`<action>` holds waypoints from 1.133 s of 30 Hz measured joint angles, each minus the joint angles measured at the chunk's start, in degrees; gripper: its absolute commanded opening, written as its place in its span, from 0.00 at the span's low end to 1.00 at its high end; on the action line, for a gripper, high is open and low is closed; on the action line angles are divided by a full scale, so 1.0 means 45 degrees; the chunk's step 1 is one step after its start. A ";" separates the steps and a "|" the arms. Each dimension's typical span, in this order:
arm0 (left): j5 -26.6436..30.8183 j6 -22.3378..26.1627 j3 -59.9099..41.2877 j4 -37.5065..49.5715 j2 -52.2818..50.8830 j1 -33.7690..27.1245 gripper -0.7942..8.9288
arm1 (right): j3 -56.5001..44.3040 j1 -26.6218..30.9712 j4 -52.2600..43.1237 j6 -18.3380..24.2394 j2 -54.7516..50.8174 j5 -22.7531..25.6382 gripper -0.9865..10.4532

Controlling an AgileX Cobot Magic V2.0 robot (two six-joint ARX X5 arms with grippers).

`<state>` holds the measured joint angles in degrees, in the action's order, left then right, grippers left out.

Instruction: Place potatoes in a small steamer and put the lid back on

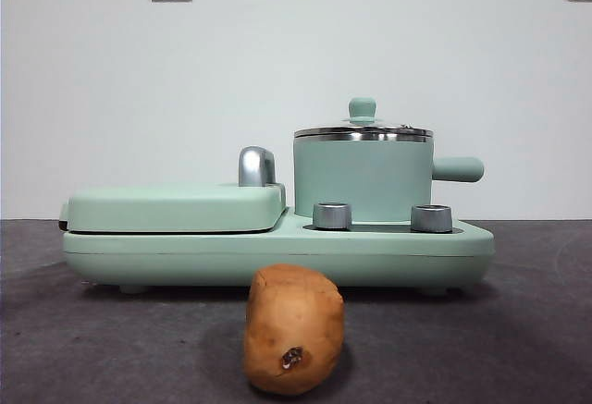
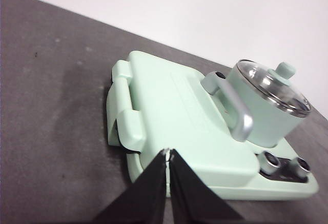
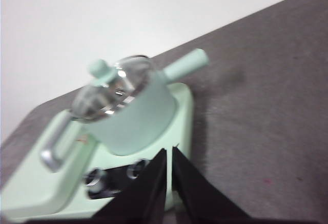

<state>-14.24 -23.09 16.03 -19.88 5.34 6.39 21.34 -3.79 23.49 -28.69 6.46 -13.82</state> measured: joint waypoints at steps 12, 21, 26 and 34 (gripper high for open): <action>-0.2288 0.0991 0.4979 -0.2297 0.4415 0.0000 0.09 | 0.4784 0.0000 0.3026 0.1239 0.3628 -0.2841 0.10; -0.4352 0.1938 0.7820 -0.2817 0.7305 0.0005 0.11 | 0.6863 0.0000 0.3973 0.3419 0.5377 -0.4673 0.10; -0.5265 0.2093 0.8553 -0.2803 0.8466 0.0272 0.13 | 0.6946 0.0000 0.4007 0.4099 0.5479 -0.4770 0.21; -0.5357 0.2278 0.9204 -0.2846 0.9777 0.0957 0.45 | 0.6946 0.0000 0.4012 0.4328 0.5513 -0.4794 0.45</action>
<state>-38.35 -12.84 57.45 -32.69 49.34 10.70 52.60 -3.79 41.54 -9.21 31.27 -35.40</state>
